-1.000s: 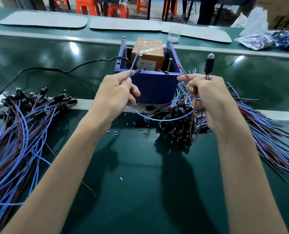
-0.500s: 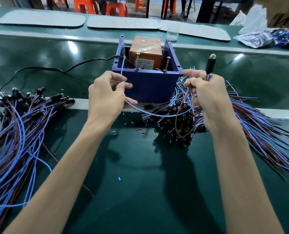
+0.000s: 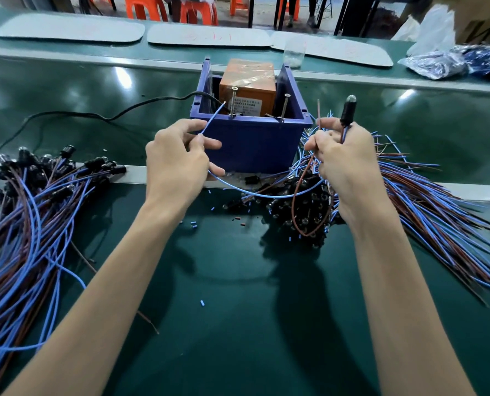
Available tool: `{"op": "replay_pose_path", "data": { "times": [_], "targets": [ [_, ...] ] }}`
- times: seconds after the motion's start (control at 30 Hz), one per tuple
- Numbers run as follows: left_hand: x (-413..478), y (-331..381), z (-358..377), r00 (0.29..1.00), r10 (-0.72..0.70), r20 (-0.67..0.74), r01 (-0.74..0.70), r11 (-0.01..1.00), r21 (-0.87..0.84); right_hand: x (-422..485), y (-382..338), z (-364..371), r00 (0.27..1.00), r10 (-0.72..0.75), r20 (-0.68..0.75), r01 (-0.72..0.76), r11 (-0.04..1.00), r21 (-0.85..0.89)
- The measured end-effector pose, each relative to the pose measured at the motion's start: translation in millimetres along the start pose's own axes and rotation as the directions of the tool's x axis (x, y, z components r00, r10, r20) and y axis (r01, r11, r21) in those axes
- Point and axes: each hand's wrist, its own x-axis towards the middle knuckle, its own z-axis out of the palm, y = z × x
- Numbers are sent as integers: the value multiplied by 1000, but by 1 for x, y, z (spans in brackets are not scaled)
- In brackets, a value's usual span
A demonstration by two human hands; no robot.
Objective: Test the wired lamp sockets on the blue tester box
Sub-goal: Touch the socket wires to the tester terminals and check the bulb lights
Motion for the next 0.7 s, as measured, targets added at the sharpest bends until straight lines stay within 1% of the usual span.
{"op": "replay_pose_path", "data": {
  "times": [0.07, 0.17, 0.27, 0.33, 0.7],
  "targets": [
    [1, 0, 0, 1000, -2, -5, 2, 1000, 1, 1, 1, 0, 1000, -14, 2, 14, 999, -33],
    [1, 0, 1, 1000, 3, -9, -3, 1000, 12, 1, 3, 1, 998, -44, -46, 41, 997, -64],
    [0, 0, 0, 1000, 8, -10, -7, 1000, 20, 1, 5, 3, 995, -66, -78, 53, 986, -157],
    [0, 1, 0, 1000, 8, -10, -8, 1000, 23, 2, 5, 4, 995, -72, -74, 57, 980, -189],
    [-3, 3, 1, 1000, -1, 1, 1, 999, 32, -2, 4, 7, 997, -73, -2, 70, 966, -247]
  ]
}}
